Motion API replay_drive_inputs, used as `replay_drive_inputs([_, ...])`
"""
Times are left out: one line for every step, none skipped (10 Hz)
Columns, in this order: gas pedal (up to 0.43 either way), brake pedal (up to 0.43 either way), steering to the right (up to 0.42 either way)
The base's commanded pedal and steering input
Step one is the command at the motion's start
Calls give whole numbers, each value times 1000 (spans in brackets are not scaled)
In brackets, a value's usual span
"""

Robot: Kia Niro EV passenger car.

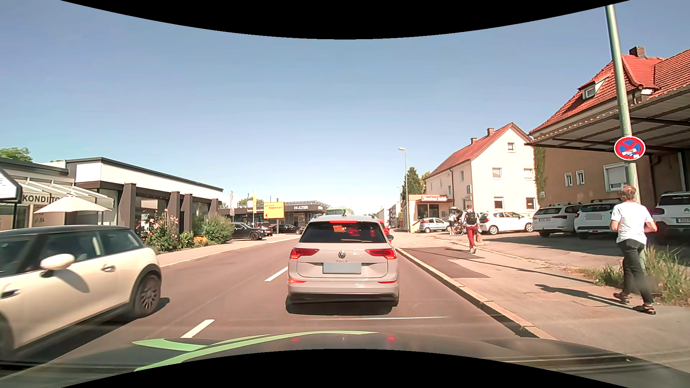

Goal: Follow the waypoints while adhering to traffic rules and regulations

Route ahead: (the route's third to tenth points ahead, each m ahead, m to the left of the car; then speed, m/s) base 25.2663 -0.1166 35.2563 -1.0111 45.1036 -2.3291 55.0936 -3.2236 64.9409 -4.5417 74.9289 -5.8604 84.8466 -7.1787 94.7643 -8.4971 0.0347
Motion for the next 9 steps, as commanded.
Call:
replay_drive_inputs([0,262,11])
replay_drive_inputs([0,268,11])
replay_drive_inputs([0,268,11])
replay_drive_inputs([0,268,11])
replay_drive_inputs([0,268,11])
replay_drive_inputs([0,268,11])
replay_drive_inputs([0,268,11])
replay_drive_inputs([0,268,11])
replay_drive_inputs([0,268,11])
